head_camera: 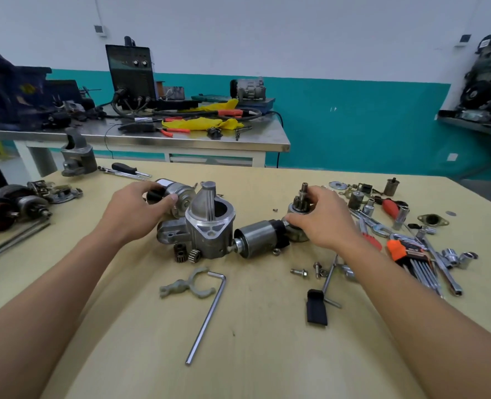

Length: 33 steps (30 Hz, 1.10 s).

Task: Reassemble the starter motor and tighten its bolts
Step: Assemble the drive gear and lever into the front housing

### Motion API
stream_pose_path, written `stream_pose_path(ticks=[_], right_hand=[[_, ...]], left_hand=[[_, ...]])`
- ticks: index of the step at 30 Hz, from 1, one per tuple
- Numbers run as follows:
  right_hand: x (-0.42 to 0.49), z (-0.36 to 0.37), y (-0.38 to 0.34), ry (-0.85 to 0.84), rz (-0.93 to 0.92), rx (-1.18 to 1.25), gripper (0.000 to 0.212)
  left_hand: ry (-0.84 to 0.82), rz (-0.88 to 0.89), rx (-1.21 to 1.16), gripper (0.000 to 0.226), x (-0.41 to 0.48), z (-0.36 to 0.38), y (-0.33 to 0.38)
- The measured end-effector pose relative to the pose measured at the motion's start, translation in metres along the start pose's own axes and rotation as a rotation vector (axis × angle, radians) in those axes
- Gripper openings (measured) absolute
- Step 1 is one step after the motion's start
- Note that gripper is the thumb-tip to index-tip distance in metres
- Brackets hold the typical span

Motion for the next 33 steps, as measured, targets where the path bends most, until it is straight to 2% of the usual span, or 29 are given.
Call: stream_pose_path(ticks=[5,8,10,12,13,14,17,19,21,24,27,30,33], right_hand=[[-0.006,-0.001,-0.001,0.047,-0.026,-0.013,0.025],[-0.015,-0.016,-0.009,0.159,-0.069,-0.008,0.025],[-0.024,-0.033,-0.020,0.248,-0.137,0.029,0.025],[-0.037,-0.049,-0.036,0.316,-0.236,0.067,0.023],[-0.044,-0.055,-0.043,0.324,-0.284,0.104,0.022],[-0.051,-0.058,-0.050,0.304,-0.326,0.156,0.021],[-0.068,-0.047,-0.065,0.090,-0.405,0.329,0.023],[-0.076,-0.027,-0.071,-0.055,-0.407,0.257,0.028],[-0.083,-0.008,-0.074,-0.131,-0.413,0.083,0.025],[-0.089,0.009,-0.074,-0.229,-0.388,0.022,0.028],[-0.092,0.016,-0.073,-0.271,-0.398,0.004,0.028],[-0.092,0.019,-0.071,-0.275,-0.403,0.015,0.028],[-0.089,0.019,-0.067,-0.270,-0.394,0.019,0.029]], left_hand=[[-0.001,-0.017,0.008,0.052,-0.005,0.000,0.004],[0.049,-0.002,0.017,0.058,-0.012,-0.005,0.014],[0.118,0.061,0.033,0.048,-0.021,-0.012,0.029],[0.186,0.212,0.056,0.019,-0.033,-0.026,0.049],[0.154,0.297,0.034,0.012,-0.039,-0.035,0.058],[0.053,0.373,-0.006,0.019,-0.046,-0.044,0.067],[-0.537,0.495,-0.153,0.023,-0.065,-0.068,0.083],[-0.874,0.402,-0.104,0.018,-0.073,-0.072,0.079],[-1.039,0.252,0.088,0.017,-0.076,-0.063,0.069],[-1.103,0.103,0.339,0.028,-0.080,-0.035,0.060],[-1.059,0.083,0.469,0.035,-0.080,-0.014,0.063],[-0.978,0.118,0.588,0.027,-0.079,-0.002,0.066],[-0.932,0.169,0.578,0.012,-0.078,-0.008,0.068]])
Point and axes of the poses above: each hand's wrist, its own x-axis towards the middle knuckle, its own z-axis out of the palm, y = z × x, the point moved 3 cm from there along x, towards the middle knuckle, and after that the axes turned 13 degrees about -y, right-handed, at the moved point
